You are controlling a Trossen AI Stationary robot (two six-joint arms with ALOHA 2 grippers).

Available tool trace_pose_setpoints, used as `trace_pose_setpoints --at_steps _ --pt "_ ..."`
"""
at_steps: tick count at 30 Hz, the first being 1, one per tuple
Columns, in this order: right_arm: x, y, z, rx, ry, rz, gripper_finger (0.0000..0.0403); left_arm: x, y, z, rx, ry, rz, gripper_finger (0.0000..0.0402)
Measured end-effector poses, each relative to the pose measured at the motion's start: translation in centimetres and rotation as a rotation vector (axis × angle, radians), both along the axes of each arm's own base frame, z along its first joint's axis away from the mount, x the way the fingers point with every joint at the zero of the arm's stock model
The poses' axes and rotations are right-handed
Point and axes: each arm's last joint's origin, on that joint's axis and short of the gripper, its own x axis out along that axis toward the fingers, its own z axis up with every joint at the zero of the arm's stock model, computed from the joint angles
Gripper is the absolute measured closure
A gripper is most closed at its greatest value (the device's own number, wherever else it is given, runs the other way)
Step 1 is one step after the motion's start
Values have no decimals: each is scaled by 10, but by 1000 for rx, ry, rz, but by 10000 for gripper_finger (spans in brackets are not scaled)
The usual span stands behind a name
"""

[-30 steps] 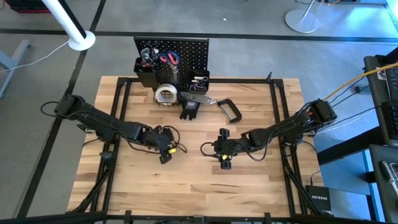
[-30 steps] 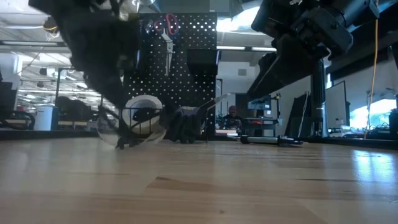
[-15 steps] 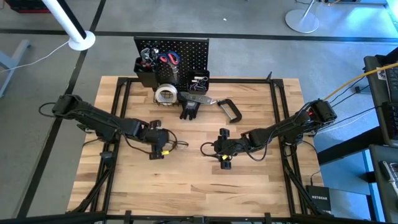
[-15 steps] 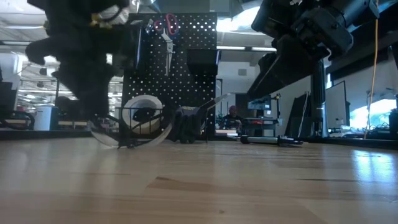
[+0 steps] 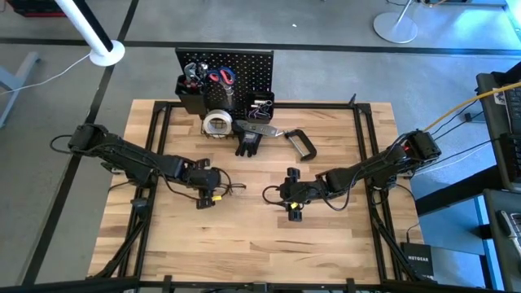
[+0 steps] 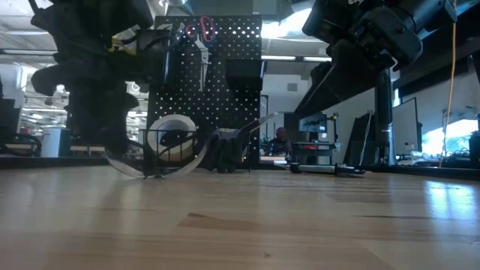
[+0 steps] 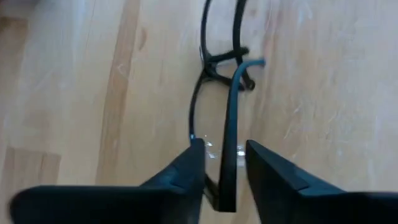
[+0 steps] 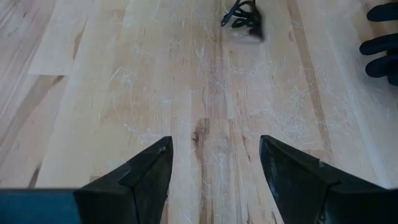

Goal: Hang tools onto peg board
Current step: Put the safety goggles into the wire basket on the pegboard

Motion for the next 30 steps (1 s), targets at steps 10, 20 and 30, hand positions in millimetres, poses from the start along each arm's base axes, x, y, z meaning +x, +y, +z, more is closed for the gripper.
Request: trace_pose_setpoints --at_steps 10,20,30 --pt "0 0 0 -1 0 0 162 0 1 -2 35 -30 42 384" --pt "0 0 0 -2 1 0 162 17 3 25 193 -126 52 393" --pt "0 0 0 -2 1 -1 162 31 31 52 472 -157 100 396"
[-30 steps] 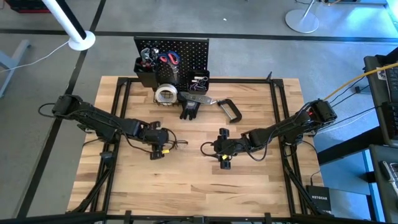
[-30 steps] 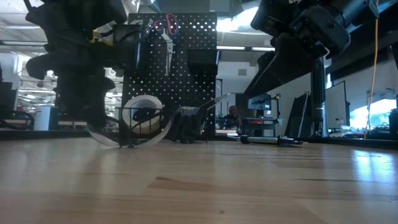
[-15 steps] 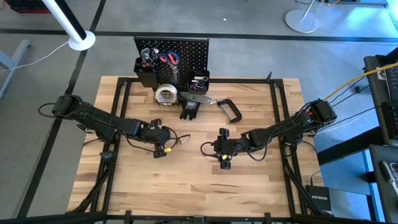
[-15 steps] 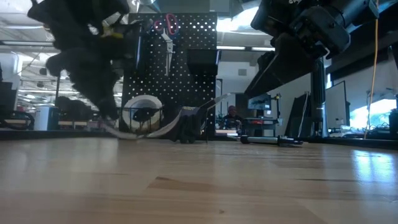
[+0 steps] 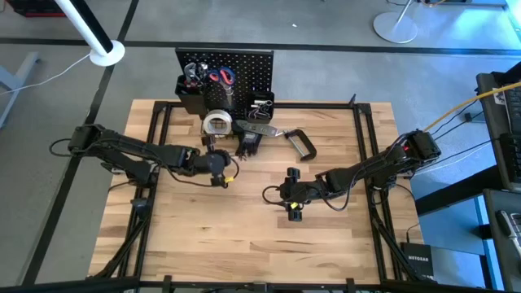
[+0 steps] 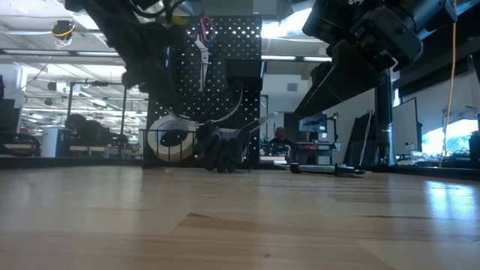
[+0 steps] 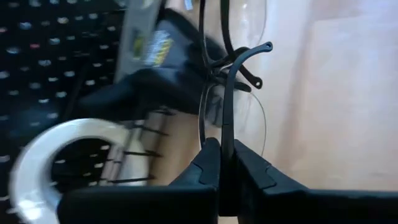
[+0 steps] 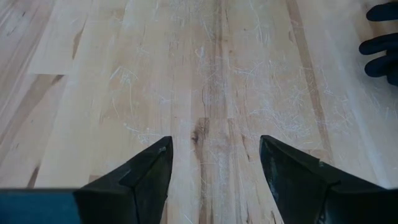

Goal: Hang tools onto peg board
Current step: Put the safety goggles into the wire basket on the pegboard

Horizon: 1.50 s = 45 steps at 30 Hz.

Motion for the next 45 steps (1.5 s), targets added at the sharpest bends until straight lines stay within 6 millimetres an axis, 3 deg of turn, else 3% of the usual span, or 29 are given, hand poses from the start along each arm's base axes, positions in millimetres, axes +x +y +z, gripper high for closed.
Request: trace_pose_setpoints --at_steps 6,17,45 --pt "0 0 0 0 0 0 162 3 20 3 61 5 20 391" --pt "0 0 0 -1 -1 1 162 7 39 9 171 19 12 390" --pt "0 0 0 -2 -2 2 162 13 54 7 296 82 2 393"
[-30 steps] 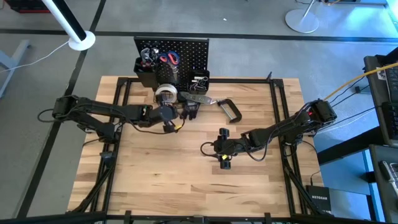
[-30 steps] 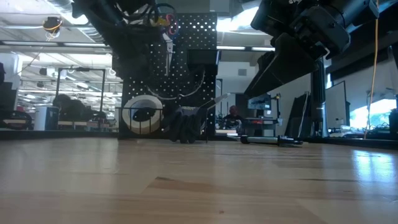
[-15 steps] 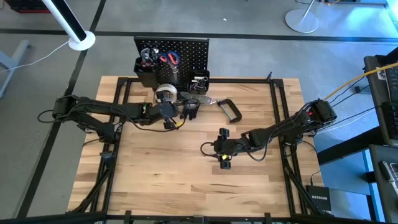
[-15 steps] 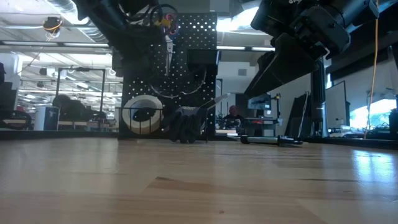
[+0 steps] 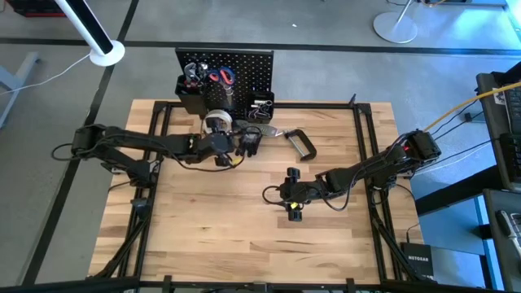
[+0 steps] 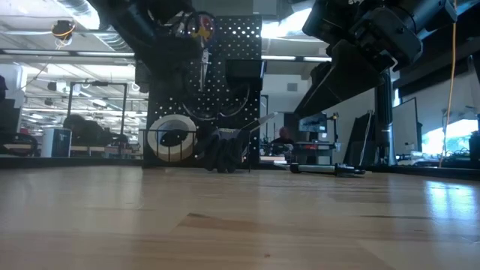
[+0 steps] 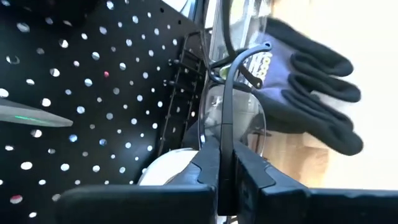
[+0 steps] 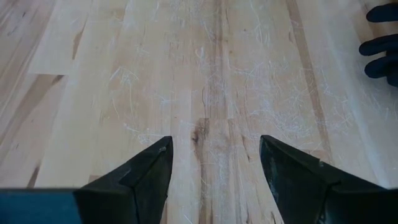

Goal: Hang tools onto peg board
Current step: Put the safety goggles into the wire basket on the pegboard, then put the clamp into the wire basket on the pegboard

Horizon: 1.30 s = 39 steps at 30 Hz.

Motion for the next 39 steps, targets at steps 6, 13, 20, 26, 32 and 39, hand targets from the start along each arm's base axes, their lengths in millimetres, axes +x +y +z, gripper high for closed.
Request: trace_pose_setpoints --at_steps 6,13,20,26,32,39 --pt "0 0 0 1 -2 0 162 8 11 -4 31 -12 16 388" --pt "0 0 0 1 -2 0 162 17 23 -3 124 -3 -19 392" --pt "0 0 0 1 -3 0 162 19 45 -14 117 7 40 372" --pt "0 0 0 2 -4 -1 162 19 56 -23 75 9 58 354" --pt "0 0 0 2 -3 -1 162 19 52 -19 73 -10 47 297" --pt "0 0 0 2 0 -2 162 12 28 1 31 -111 20 220"
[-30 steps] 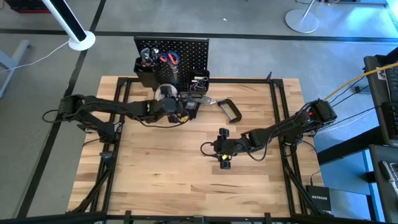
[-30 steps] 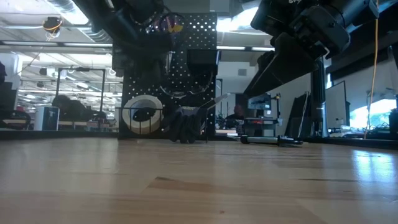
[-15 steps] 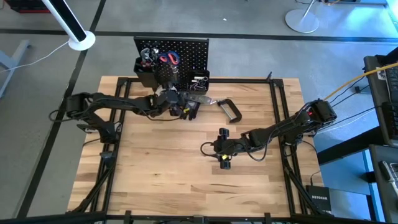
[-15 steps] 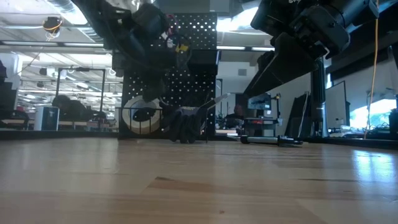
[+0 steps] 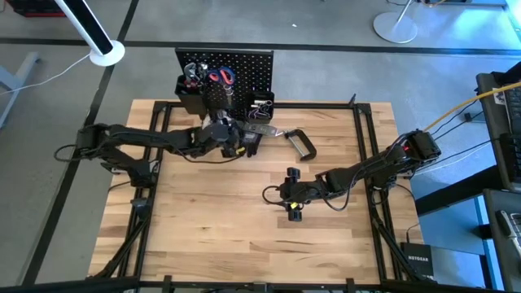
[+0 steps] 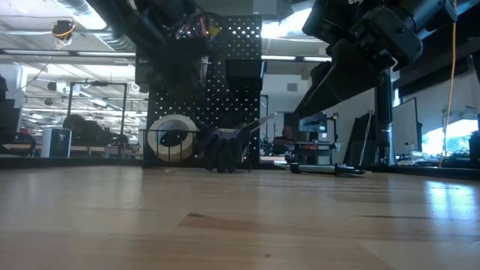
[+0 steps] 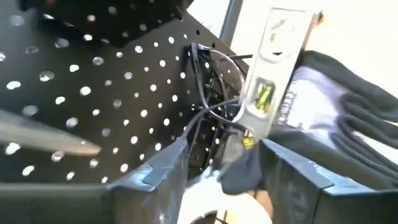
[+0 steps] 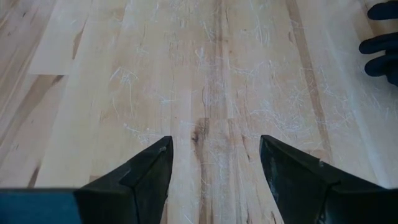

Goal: Hang tools onto peg board
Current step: Put the clamp into the wire basket on the pegboard

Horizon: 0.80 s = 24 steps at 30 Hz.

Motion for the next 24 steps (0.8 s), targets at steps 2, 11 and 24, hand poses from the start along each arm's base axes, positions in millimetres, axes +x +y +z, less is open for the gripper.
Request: trace_pose_setpoints --at_steps 2,11,24 --pt "0 0 0 0 1 0 162 -5 -8 5 -23 -9 -7 208" --pt "0 0 0 1 0 -1 162 -36 -54 39 -170 -164 -82 202" --pt "0 0 0 23 -2 -28 162 -75 -140 33 -606 -234 -253 205"
